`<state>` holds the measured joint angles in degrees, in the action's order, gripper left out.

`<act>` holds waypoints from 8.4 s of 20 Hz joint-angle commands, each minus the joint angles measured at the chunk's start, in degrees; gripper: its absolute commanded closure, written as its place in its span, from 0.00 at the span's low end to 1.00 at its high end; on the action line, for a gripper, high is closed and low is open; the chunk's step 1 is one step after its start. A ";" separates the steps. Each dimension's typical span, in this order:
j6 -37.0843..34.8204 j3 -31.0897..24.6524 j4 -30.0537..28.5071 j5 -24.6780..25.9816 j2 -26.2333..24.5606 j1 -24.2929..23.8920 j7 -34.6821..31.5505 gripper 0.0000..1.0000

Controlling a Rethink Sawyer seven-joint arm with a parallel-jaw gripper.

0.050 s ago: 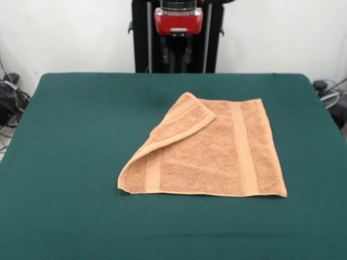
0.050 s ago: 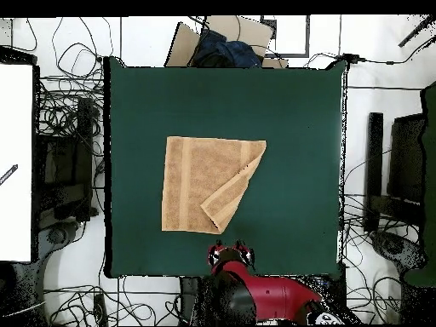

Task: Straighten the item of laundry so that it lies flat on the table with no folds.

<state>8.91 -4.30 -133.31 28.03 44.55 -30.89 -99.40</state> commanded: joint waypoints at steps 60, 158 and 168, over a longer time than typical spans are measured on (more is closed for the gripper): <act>-4.47 -2.07 18.09 -11.76 -14.25 10.27 -9.18 0.00; 10.73 3.91 22.78 -14.08 -23.17 15.36 -9.08 1.00; 11.02 4.35 22.93 -14.21 -23.34 15.52 -9.05 0.00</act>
<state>17.74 -0.21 -116.51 16.31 24.25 -16.31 -99.40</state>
